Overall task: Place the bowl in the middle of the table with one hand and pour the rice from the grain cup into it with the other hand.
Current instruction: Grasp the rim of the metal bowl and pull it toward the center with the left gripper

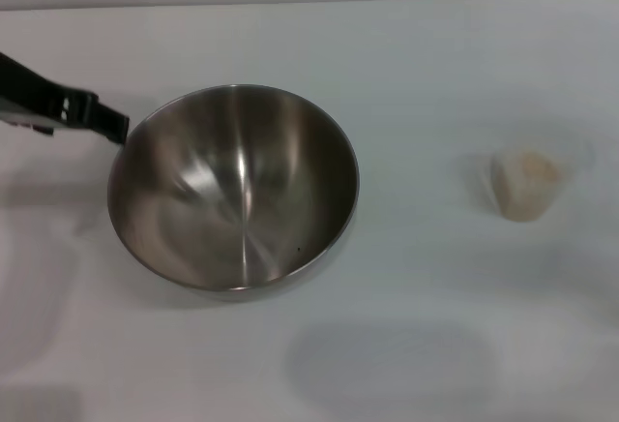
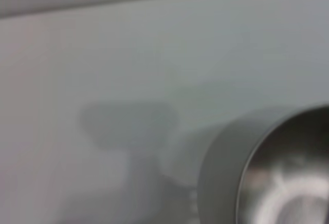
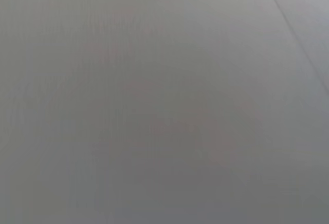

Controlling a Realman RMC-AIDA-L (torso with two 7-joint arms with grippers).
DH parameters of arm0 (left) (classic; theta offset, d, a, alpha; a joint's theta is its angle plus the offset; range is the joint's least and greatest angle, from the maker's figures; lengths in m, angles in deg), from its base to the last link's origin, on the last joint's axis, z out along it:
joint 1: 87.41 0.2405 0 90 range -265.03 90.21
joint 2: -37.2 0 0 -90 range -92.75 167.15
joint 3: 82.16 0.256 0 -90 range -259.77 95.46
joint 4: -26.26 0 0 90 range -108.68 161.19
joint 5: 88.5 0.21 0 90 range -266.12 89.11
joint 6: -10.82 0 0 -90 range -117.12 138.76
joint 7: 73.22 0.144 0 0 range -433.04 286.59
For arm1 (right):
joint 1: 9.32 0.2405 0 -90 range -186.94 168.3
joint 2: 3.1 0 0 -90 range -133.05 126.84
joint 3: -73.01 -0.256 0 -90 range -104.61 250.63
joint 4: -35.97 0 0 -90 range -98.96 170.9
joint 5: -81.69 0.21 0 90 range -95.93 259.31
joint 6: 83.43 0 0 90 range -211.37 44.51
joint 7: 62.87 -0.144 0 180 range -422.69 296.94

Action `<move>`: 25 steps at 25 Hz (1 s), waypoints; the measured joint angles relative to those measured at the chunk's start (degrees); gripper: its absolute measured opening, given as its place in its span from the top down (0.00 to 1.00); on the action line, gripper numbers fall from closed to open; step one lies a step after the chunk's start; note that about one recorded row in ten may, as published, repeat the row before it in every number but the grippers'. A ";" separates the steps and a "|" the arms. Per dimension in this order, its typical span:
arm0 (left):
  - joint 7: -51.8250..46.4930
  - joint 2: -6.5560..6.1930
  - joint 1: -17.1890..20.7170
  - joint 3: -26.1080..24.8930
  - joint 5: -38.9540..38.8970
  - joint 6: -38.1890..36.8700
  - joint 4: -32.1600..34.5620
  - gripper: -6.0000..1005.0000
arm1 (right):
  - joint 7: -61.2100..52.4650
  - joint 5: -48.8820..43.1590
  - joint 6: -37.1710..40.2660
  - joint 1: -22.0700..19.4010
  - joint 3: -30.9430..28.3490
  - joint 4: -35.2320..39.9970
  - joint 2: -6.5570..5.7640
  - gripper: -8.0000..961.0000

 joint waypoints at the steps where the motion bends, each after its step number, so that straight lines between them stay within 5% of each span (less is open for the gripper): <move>1: -0.37 0.01 -0.25 0.76 0.32 0.24 0.56 0.17 | 0.00 0.01 0.00 0.04 0.00 -0.01 -0.05 0.20; 25: -3.61 0.14 -5.02 8.02 0.77 -6.45 18.12 0.21 | 0.00 0.05 -0.10 -0.54 0.00 -0.01 -0.23 0.20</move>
